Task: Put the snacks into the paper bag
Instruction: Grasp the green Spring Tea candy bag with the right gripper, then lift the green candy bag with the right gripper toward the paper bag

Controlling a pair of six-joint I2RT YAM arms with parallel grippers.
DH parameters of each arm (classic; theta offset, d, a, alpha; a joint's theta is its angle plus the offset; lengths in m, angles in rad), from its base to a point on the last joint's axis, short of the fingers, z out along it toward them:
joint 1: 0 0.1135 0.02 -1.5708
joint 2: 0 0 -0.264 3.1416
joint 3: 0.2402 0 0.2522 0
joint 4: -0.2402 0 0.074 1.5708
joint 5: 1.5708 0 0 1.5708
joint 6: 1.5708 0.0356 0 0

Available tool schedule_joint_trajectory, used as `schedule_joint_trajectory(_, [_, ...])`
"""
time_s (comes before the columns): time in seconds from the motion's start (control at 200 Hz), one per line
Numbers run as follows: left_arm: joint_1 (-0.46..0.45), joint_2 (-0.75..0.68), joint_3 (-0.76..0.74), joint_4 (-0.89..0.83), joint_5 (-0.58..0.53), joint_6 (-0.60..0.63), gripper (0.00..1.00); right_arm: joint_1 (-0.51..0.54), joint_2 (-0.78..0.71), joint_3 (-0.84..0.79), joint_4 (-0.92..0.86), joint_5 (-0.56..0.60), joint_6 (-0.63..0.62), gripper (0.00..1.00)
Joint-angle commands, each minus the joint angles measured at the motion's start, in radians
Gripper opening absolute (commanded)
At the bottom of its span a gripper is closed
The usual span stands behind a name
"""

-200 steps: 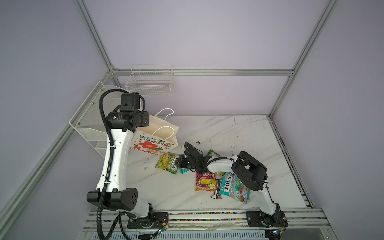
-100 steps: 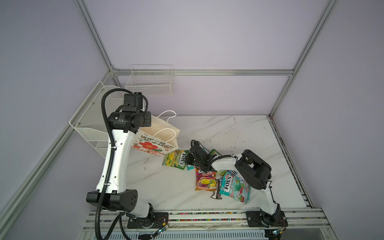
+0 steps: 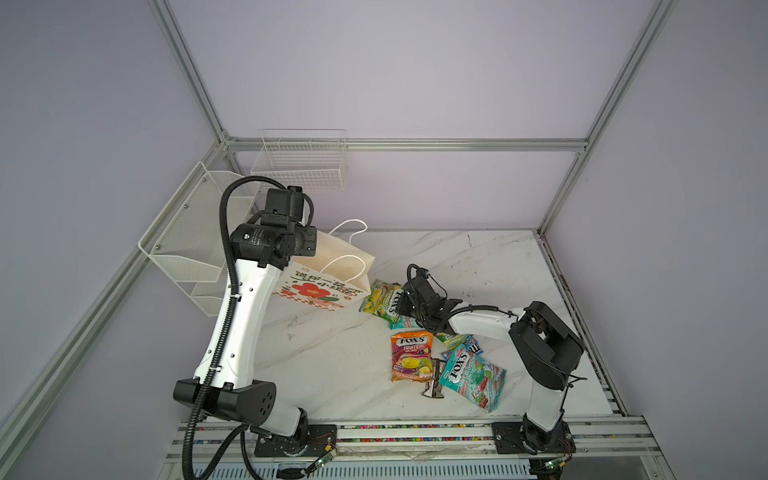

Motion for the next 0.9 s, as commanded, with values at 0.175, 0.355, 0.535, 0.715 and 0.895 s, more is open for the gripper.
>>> schedule_joint_trajectory(0.175, [-0.090, -0.027, -0.012, -0.024, -0.058, -0.006, 0.00, 0.002, -0.205, -0.023, -0.050, 0.054, -0.095, 0.00])
schedule_joint_trajectory(0.355, [-0.139, -0.018, -0.006, -0.042, -0.078, -0.009, 0.00, 0.003, -0.321, -0.008, -0.146, 0.126, -0.195, 0.00])
schedule_joint_trajectory(0.535, [-0.186, -0.010, -0.004, -0.068, -0.091, -0.013, 0.00, 0.004, -0.441, 0.015, -0.225, 0.126, -0.323, 0.00])
schedule_joint_trajectory(0.715, [-0.227, -0.014, -0.018, -0.078, -0.088, -0.022, 0.00, 0.012, -0.554, 0.044, -0.290, 0.110, -0.427, 0.00])
schedule_joint_trajectory(0.895, [-0.252, -0.018, -0.032, -0.082, -0.087, -0.026, 0.00, 0.031, -0.598, 0.095, -0.364, 0.031, -0.547, 0.00])
